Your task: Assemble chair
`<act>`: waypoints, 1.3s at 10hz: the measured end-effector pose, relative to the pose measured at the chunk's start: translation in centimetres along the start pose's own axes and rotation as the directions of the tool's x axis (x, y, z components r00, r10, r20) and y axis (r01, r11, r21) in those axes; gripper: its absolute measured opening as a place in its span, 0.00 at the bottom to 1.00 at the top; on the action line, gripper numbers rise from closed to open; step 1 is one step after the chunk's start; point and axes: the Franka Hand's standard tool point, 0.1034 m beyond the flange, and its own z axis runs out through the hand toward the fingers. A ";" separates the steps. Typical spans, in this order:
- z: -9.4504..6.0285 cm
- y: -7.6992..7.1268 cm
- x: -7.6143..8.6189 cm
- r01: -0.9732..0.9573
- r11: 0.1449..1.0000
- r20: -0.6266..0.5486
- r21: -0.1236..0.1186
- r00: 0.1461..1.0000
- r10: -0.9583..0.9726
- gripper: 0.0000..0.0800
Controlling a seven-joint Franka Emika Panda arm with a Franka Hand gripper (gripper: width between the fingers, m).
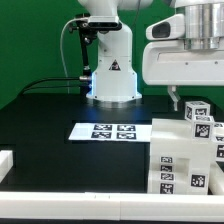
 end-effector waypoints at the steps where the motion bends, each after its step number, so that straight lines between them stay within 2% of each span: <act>1: 0.3 0.5 -0.1 0.058 0.998 0.001 -0.003 0.998 -0.058 0.81; 3: 0.2 1.1 0.4 0.229 0.973 -0.004 -0.004 0.973 -0.229 0.81; 5: 0.2 1.1 0.4 0.250 0.968 -0.004 -0.004 0.968 -0.250 0.78; 6: 0.2 1.1 0.4 0.249 0.968 -0.004 -0.004 0.968 -0.249 0.56; 7: 0.2 1.1 0.4 0.215 0.977 -0.004 -0.002 0.977 -0.215 0.56; 8: 0.3 1.0 0.3 0.112 0.994 -0.004 -0.002 0.994 -0.112 0.35; 10: 0.3 0.2 0.1 -0.127 0.992 -0.013 0.007 0.992 0.127 0.35; 13: 0.3 0.2 0.5 -0.490 0.869 -0.021 0.066 0.870 0.492 0.35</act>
Offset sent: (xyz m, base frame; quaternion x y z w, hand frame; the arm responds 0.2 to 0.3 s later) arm 0.0000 0.0000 0.0000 0.0000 0.0000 -0.1296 0.9916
